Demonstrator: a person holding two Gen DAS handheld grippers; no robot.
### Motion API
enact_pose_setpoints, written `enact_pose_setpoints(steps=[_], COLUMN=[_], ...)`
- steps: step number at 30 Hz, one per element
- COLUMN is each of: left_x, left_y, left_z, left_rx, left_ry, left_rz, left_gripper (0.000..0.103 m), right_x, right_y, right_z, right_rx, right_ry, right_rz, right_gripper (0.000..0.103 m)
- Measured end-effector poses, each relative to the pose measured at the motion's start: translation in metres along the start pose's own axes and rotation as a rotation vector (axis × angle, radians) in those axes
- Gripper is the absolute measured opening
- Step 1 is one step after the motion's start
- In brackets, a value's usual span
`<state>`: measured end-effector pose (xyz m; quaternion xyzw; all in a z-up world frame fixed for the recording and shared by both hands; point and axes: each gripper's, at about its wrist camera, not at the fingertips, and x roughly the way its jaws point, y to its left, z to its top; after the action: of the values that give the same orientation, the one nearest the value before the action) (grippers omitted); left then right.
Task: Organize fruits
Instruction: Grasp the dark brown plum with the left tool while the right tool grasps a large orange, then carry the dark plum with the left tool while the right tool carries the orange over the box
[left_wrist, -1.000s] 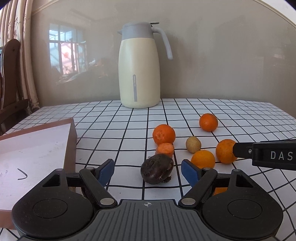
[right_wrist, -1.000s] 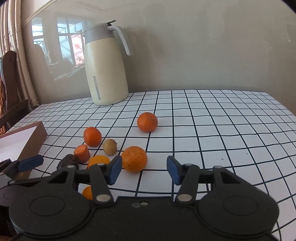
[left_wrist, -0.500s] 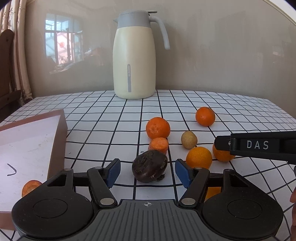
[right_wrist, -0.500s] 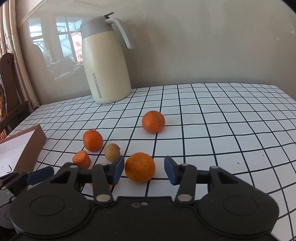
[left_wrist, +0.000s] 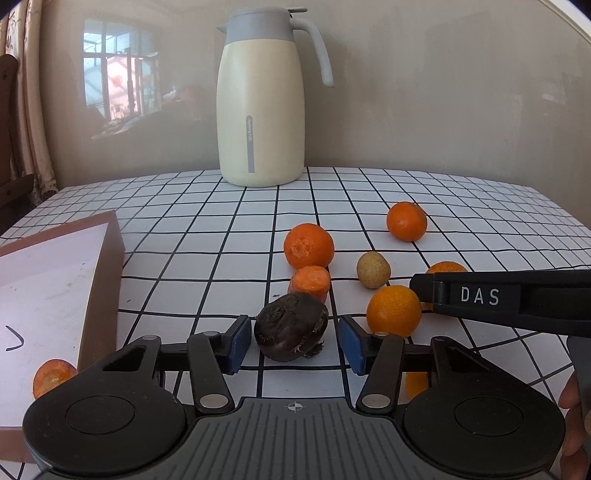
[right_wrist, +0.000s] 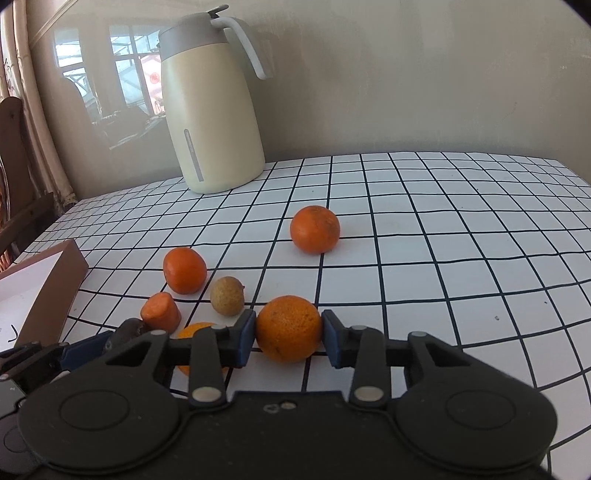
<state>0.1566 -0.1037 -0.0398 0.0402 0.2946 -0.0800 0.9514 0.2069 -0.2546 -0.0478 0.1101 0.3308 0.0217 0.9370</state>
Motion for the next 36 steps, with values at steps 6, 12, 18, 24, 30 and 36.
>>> enact_pose_setpoints(steps=[6, 12, 18, 24, 30, 36], left_x=[-0.002, -0.005, -0.012, -0.018, -0.034, -0.049], left_y=[-0.002, 0.000, 0.003, 0.009, 0.014, 0.021], left_z=[-0.001, -0.002, -0.004, -0.006, -0.009, -0.014], left_rx=[0.013, 0.002, -0.009, -0.022, -0.003, -0.009], left_ry=[-0.008, -0.024, -0.046, -0.042, -0.073, -0.085], left_rz=[0.000, 0.006, 0.006, -0.007, -0.017, -0.035], left_gripper=[0.043, 0.041, 0.041, 0.041, 0.041, 0.041], right_x=[-0.002, -0.006, -0.014, -0.025, -0.047, -0.062], right_y=[0.004, 0.003, 0.000, -0.001, 0.004, 0.009], right_z=[-0.002, -0.005, -0.009, -0.012, -0.015, -0.022], right_rx=[-0.030, -0.032, -0.044, -0.048, -0.064, -0.069], right_ry=[-0.005, -0.017, -0.032, -0.048, -0.086, -0.087], right_rz=[-0.018, -0.031, -0.039, -0.036, -0.026, -0.006], right_gripper=[0.029, 0.028, 0.028, 0.028, 0.028, 0.028])
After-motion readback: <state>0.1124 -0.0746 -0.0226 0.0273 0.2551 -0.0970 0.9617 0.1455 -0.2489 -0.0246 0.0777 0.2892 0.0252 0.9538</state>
